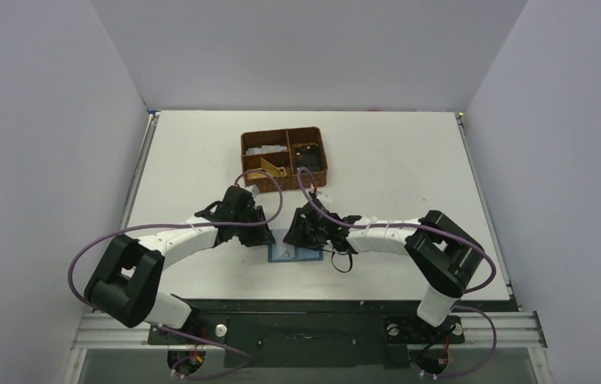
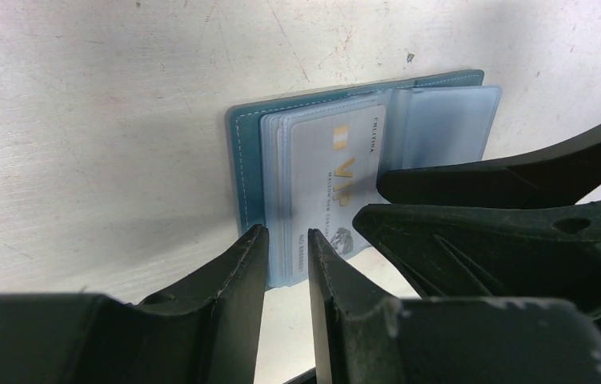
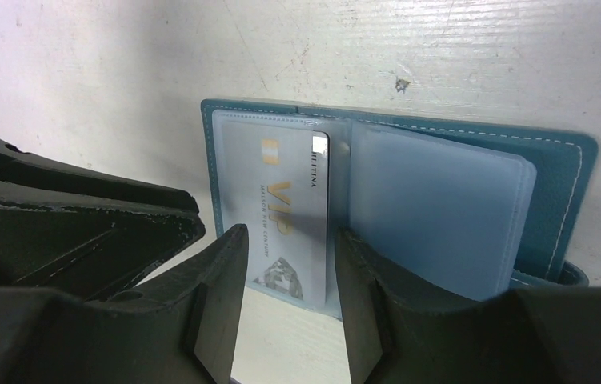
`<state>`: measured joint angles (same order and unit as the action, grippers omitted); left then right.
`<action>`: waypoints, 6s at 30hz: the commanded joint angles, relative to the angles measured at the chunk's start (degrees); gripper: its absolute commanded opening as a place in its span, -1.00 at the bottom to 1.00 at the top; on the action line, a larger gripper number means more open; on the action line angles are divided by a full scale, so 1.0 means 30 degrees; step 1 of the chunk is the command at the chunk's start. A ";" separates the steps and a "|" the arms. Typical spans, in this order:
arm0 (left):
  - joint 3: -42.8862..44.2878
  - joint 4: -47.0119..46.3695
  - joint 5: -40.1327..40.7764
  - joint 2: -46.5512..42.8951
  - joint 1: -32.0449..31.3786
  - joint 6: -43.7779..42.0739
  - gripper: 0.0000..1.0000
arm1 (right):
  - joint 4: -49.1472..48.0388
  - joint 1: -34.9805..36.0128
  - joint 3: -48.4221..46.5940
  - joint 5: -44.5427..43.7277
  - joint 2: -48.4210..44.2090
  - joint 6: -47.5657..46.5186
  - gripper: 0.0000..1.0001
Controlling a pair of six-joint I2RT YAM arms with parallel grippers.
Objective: Take the credit cards out of the card holder
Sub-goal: Remove the credit card from the card holder.
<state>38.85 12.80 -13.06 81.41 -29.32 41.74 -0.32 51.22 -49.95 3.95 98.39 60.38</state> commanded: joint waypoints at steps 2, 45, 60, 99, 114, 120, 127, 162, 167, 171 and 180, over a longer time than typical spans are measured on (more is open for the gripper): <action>0.0203 -0.1035 -0.0243 0.0452 -0.0296 0.0101 -0.56 | -0.0951 -0.0170 0.0342 -0.0202 0.0206 0.0092 -0.19; 0.1594 0.1482 0.3447 0.4288 -0.2556 0.1476 -1.00 | -0.9225 -0.1723 0.5599 0.2683 -0.0940 0.1702 -0.59; 0.1420 0.1461 0.3416 0.4254 -0.2554 0.1688 -1.00 | -0.9671 -0.2392 0.6511 0.2852 -0.1721 0.1635 -0.55; 0.1192 0.1041 0.3218 0.4359 -0.2606 0.1819 -1.00 | -1.1076 -0.2654 0.6938 0.3097 -0.1325 0.2264 -0.86; 0.0000 -0.0230 0.2407 0.4780 -0.2002 0.2976 -1.00 | -1.1194 -0.3282 0.8421 0.2686 -0.1840 0.2062 -1.00; -0.0585 -0.0566 0.2301 0.4790 -0.1768 0.3131 -1.00 | -1.1145 -0.3623 0.8915 0.2640 -0.2140 0.1886 -1.00; -0.1044 -0.0644 0.2388 0.4453 -0.1436 0.3183 -1.00 | -1.1139 -0.4081 0.9311 0.2738 -0.2416 0.1712 -1.00; -0.1799 -0.0766 0.2230 0.3417 -0.1242 0.3081 -1.00 | -1.2610 -0.3379 0.8419 0.3852 -0.1353 0.2034 -0.63; -0.1767 -0.0805 0.2185 0.3450 -0.1241 0.3052 -1.00 | -1.2697 -0.3021 0.8201 0.3676 -0.1059 0.2292 -0.64; -0.1776 -0.0809 0.2163 0.3505 -0.1242 0.3029 -1.00 | -1.2731 -0.2992 0.8097 0.3631 -0.0966 0.2387 -0.66; -0.1789 -0.0802 0.2204 0.3509 -0.1271 0.3073 -1.00 | -1.2785 -0.2787 0.7995 0.3536 -0.0739 0.2506 -1.00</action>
<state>36.88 -0.69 -12.01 89.69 -33.36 53.84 -36.82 42.11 -24.77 15.46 95.48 68.03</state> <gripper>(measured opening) 0.004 0.042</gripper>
